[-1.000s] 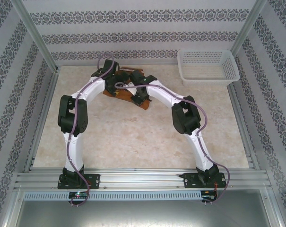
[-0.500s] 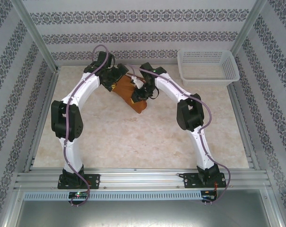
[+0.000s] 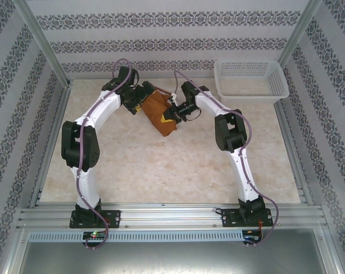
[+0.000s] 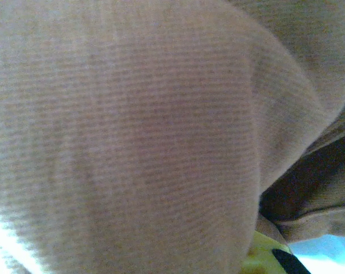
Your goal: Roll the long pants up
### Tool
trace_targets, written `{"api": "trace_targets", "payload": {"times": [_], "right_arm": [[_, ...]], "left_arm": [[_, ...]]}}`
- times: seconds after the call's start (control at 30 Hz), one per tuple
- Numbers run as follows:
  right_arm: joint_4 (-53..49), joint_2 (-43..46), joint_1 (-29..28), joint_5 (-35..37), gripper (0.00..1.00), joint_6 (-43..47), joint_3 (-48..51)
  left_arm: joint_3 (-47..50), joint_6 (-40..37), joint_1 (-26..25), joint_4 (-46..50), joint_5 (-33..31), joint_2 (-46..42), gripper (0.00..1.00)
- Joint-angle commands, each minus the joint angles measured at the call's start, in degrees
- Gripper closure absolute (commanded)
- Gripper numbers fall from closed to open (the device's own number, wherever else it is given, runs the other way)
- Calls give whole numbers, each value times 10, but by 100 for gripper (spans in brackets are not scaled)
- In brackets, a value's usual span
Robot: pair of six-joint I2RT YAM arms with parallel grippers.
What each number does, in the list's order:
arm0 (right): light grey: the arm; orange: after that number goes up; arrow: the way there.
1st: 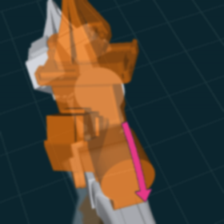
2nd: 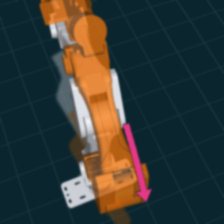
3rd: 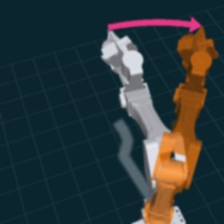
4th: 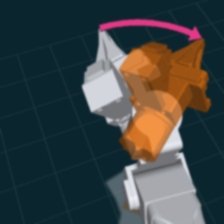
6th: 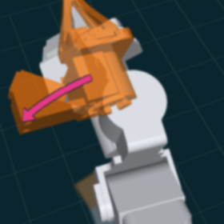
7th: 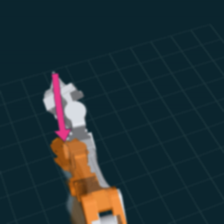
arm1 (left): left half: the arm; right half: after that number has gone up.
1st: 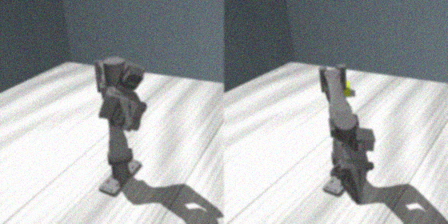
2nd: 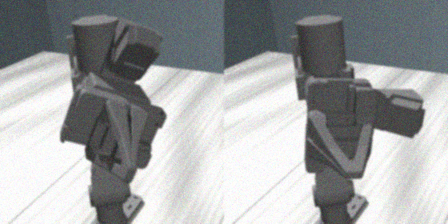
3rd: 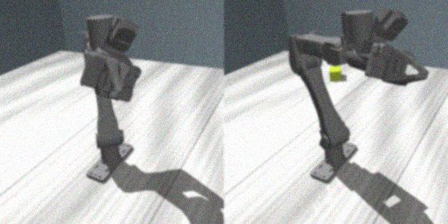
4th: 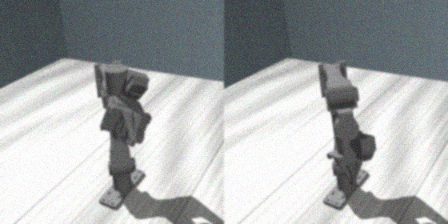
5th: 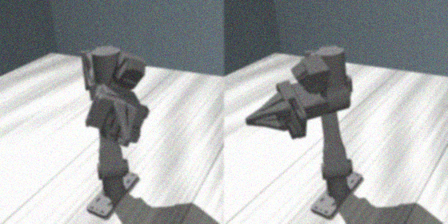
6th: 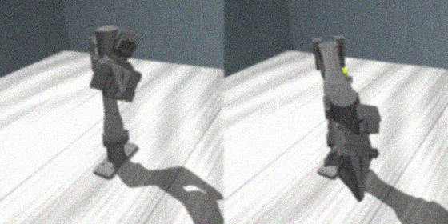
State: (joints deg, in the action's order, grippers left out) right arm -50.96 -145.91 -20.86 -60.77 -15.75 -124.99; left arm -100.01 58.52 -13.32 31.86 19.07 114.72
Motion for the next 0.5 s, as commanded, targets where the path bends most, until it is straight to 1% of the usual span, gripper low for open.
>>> {"api": "trace_targets", "payload": {"times": [0.0,0.2,0.23,0.27,0.3,0.33,0.37,0.4,0.43,0.47], "right_arm": [[36,-13,-3,-73,100,-59,9],[-5,6,-3,-82,100,-24,8],[-15,12,-3,-78,100,-15,11],[-23,17,-2,-72,100,-6,14],[-36,22,-1,-62,100,5,16],[-47,27,0,-52,100,15,17],[-69,35,1,-24,100,31,18],[-87,41,0,6,84,45,15],[-115,53,-2,51,60,70,11],[-134,67,-7,100,38,90,11]], "left_arm": [[-21,-13,-9,-64,11,70,0],[-123,-48,-8,-65,3,194,0],[-143,-54,-8,-52,-1,211,2],[-161,-60,-7,-37,-6,224,20],[-178,-63,-6,-21,-11,236,58],[-191,-63,-4,-7,-14,244,91],[-195,-62,-2,3,-14,248,100],[-193,-61,1,2,-7,249,100],[-189,-61,3,0,1,248,100],[-186,-61,3,4,3,246,100]]}}
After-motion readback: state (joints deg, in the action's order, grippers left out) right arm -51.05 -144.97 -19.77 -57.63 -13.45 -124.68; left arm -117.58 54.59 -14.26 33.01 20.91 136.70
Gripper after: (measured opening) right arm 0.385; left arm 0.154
